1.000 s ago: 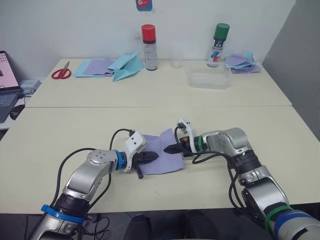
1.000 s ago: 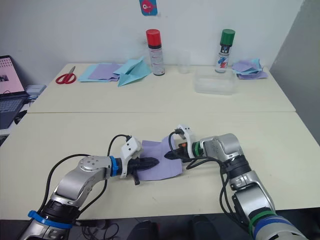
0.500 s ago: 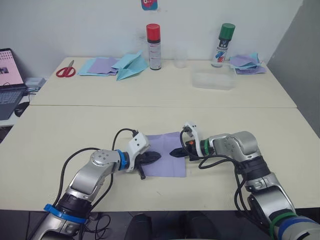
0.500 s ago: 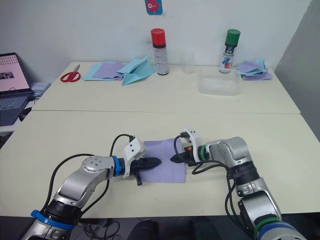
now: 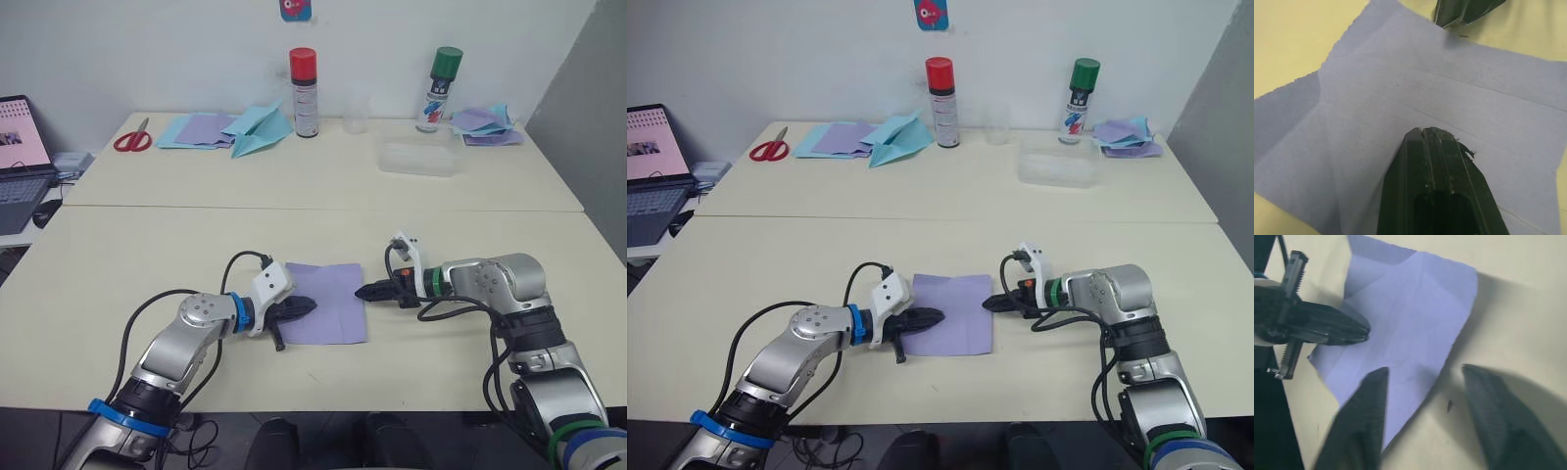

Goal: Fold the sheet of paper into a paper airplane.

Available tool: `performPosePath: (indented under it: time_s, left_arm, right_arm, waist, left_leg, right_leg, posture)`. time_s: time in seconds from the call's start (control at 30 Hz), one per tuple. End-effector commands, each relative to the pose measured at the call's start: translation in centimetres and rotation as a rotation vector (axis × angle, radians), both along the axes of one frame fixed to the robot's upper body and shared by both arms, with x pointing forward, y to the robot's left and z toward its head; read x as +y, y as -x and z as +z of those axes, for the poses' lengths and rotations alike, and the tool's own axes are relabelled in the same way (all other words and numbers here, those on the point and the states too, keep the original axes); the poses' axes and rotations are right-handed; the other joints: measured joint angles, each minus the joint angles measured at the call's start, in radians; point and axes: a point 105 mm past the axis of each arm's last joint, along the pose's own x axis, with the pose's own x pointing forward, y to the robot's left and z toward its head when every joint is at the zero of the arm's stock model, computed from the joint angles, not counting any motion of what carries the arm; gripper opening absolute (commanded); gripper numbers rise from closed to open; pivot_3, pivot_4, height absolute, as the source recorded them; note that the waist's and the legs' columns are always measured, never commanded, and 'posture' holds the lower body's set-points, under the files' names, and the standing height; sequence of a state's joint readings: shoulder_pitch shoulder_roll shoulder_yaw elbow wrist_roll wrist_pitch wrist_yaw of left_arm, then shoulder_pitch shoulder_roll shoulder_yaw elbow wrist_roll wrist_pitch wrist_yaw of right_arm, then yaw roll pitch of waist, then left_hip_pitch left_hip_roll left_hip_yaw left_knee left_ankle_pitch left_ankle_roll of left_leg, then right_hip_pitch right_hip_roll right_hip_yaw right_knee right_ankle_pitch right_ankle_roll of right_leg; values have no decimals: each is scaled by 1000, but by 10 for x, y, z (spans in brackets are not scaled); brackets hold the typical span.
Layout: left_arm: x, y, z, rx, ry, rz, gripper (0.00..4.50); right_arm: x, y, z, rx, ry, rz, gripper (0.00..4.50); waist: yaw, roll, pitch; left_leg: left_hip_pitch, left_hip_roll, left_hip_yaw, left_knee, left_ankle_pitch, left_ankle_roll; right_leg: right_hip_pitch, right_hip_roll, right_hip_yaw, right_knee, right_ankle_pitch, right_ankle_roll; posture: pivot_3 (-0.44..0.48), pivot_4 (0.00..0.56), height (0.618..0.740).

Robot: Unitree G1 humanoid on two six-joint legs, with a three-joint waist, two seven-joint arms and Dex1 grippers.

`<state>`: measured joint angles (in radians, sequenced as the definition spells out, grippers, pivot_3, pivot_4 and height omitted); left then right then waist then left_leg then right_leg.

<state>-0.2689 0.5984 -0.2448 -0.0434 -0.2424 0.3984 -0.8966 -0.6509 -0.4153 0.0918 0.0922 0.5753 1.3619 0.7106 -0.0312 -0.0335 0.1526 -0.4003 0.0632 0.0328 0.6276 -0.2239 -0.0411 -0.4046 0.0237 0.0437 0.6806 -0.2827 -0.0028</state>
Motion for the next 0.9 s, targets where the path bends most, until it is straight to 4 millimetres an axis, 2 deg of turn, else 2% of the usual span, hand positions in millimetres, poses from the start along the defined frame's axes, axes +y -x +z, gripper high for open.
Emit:
performPosePath:
  time_s: [0.03, 0.1, 0.2, 0.27, 0.3, 0.4, 0.47, 0.6, 0.7, 0.8, 0.9]
  left_arm:
    - [19, 3, -28, 76, -97, 54, 0]
    - [21, 3, -29, 69, -109, 50, 0]
    - [23, 4, -29, 66, -115, 49, 0]
    - [23, 4, -30, 65, -116, 49, 0]
    - [24, 2, -31, 56, -125, 57, 0]
    - [24, -2, -32, 35, -124, 69, 0]
    - [23, -3, -31, 33, -117, 68, 0]
    - [28, -2, -37, 27, -171, 51, 0]
    - [29, -2, -37, 26, -170, 54, 0]
    - [30, -2, -36, 23, -174, 54, 0]
    - [31, -2, -36, 21, -176, 57, 0]
  right_arm:
    - [-20, -2, 10, -32, 20, -46, 3716]
    - [-26, -12, 27, -179, 23, -70, 4426]
    - [-12, -21, 69, -490, -46, -40, 4469]
    - [4, -17, 83, -619, -100, 0, 4469]
    - [14, -14, 78, -682, -90, 33, 4469]
    - [43, -10, 53, -793, -59, 70, 3528]
    - [53, -9, 46, -822, -59, 67, 2796]
    - [76, -3, 9, -744, -8, 72, 1313]
    - [74, -1, -12, -714, 73, 91, 141]
    - [55, -4, -35, -707, 207, 107, 36]
    - [29, -15, -43, -691, 270, 31, 36]
  waist:
    - [0, 0, 0]
    - [0, 0, 0]
    - [-2, 1, 0]
    - [-5, 2, 0]
    - [-4, 2, 0]
    - [-2, 1, -1]
    - [0, 3, -1]
    - [0, 3, 0]
    - [-1, 3, -1]
    - [-1, 3, -1]
    - [-1, 3, -4]
  left_leg:
    - [0, 0, 0, 0, 0, 0]
    - [0, 0, 0, 0, 0, 0]
    - [0, 0, 1, 0, 0, 0]
    - [0, -1, 1, 0, 0, 0]
    - [0, -1, 1, 0, 0, 0]
    - [1, 0, -1, 0, 0, 0]
    - [1, 1, 0, 0, 0, 0]
    - [1, 1, 0, 1, 0, 0]
    - [1, 1, 0, 1, 0, 1]
    - [1, 1, 0, 1, 1, 1]
    - [2, 0, 1, 1, 1, 1]
  right_leg:
    - [0, 0, 0, 0, 0, 0]
    - [0, 0, 0, 0, 0, 0]
    - [0, 0, 1, 0, 0, 0]
    - [0, 0, 1, 0, 0, 0]
    - [0, 1, 1, 0, 0, 0]
    - [0, 5, -1, 0, 0, 0]
    - [0, 5, -2, 0, 0, 0]
    - [0, 4, 1, 1, 1, 0]
    - [0, 1, 1, 1, 1, 1]
    - [0, 0, 1, 1, 1, 0]
    - [1, 0, 2, 1, 1, 0]
  posture:
    - [0, 150, 740]
    - [0, 150, 740]
    - [0, 150, 740]
    - [0, 150, 740]
    - [0, 150, 740]
    - [0, 150, 740]
    - [0, 150, 740]
    - [0, 150, 740]
    - [0, 150, 740]
    - [0, 150, 740]
    - [0, 150, 740]
